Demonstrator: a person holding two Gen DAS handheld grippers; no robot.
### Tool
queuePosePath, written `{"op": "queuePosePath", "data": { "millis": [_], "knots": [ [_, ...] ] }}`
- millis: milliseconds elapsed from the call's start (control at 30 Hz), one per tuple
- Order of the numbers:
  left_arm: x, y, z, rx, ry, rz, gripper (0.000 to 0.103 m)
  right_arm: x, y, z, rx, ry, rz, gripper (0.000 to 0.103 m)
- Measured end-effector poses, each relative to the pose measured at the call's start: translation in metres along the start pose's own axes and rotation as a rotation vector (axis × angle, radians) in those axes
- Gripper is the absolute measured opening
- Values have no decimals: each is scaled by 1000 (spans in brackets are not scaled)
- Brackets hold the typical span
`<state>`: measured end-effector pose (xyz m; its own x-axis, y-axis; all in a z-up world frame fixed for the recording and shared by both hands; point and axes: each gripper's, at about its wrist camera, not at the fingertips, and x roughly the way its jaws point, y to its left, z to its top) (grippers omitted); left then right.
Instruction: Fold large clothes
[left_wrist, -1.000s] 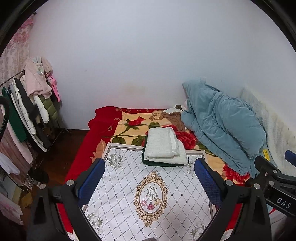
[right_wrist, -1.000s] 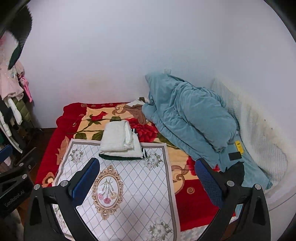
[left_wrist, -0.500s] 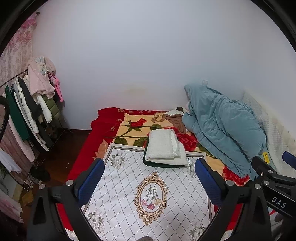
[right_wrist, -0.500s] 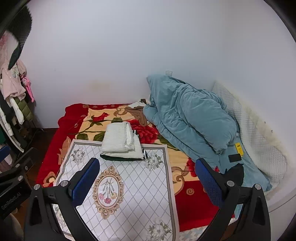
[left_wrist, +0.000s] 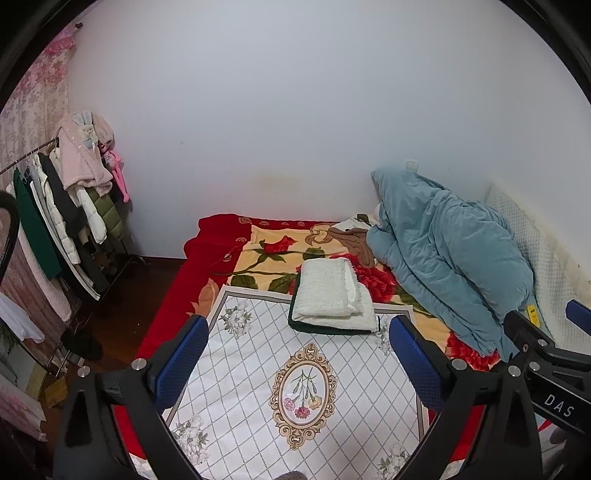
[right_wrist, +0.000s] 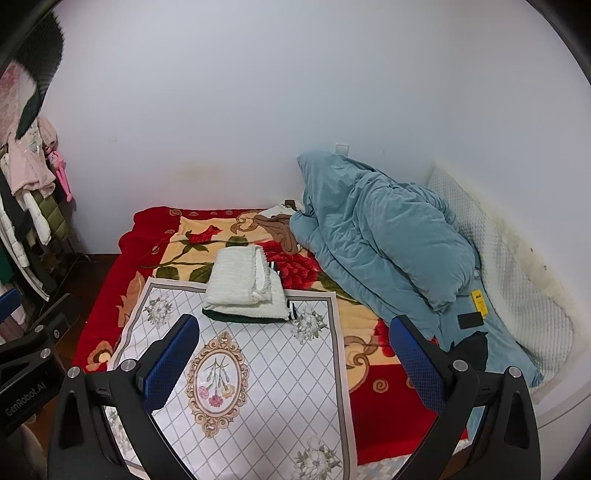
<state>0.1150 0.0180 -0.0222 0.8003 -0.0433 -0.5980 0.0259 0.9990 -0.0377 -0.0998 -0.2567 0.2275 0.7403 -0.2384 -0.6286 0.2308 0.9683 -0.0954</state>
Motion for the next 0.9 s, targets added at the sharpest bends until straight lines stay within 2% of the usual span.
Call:
{"op": "queuePosePath", "data": {
  "millis": [900],
  "knots": [
    [-8, -2, -4, -18, 4, 9, 100, 1, 5, 5, -5, -5, 2, 103]
  ]
}}
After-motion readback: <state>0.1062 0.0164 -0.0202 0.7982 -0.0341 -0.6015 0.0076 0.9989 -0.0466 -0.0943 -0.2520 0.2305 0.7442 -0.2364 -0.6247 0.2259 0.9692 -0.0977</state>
